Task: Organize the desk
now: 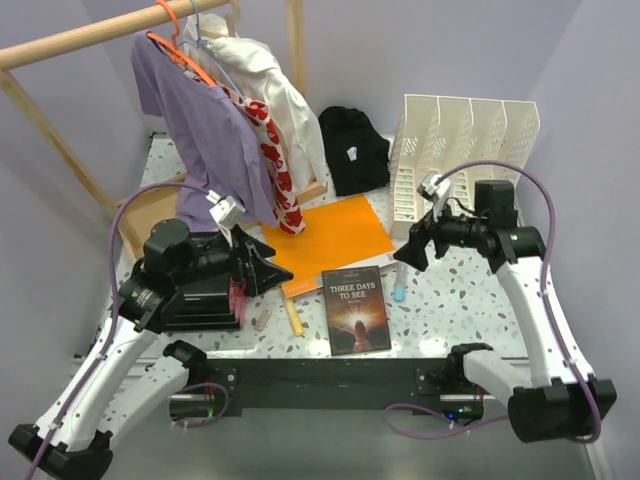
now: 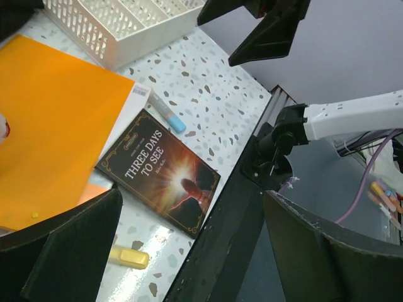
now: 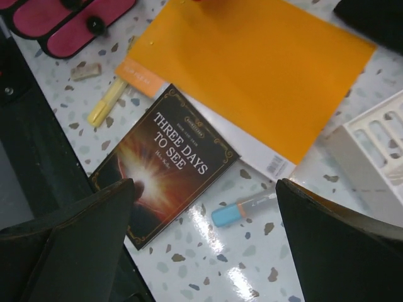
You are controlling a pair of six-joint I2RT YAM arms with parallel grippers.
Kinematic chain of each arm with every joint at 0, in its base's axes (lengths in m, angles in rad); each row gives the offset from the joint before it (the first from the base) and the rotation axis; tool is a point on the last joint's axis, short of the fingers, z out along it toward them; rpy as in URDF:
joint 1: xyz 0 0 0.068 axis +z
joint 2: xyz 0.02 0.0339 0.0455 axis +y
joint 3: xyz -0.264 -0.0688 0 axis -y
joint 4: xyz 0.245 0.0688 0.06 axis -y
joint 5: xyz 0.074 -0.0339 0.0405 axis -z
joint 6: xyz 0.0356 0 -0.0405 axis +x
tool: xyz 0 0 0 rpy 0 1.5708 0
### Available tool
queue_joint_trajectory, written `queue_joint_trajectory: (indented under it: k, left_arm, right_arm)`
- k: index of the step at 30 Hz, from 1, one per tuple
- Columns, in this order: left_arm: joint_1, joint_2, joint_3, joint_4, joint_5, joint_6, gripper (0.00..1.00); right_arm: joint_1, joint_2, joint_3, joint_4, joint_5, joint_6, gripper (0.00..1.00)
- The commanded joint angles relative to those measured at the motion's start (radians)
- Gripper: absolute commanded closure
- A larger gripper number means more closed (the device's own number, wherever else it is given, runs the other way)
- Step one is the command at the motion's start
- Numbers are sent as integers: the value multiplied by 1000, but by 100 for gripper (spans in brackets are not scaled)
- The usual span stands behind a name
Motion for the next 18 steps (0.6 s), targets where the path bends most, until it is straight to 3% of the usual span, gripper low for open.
queue_joint_trajectory:
  k: [1, 9, 18]
  left_arm:
    - [-96, 39, -21, 31, -154, -28, 0]
    - [-248, 104, -92, 122, -284, -82, 0]
    - [-334, 158, -167, 198, -370, -119, 0]
  right_arm:
    - [8, 60, -50, -31, -129, -64, 1]
    - [65, 152, -160, 118, -65, 5, 1]
    - [115, 328, -219, 276, 44, 106, 1]
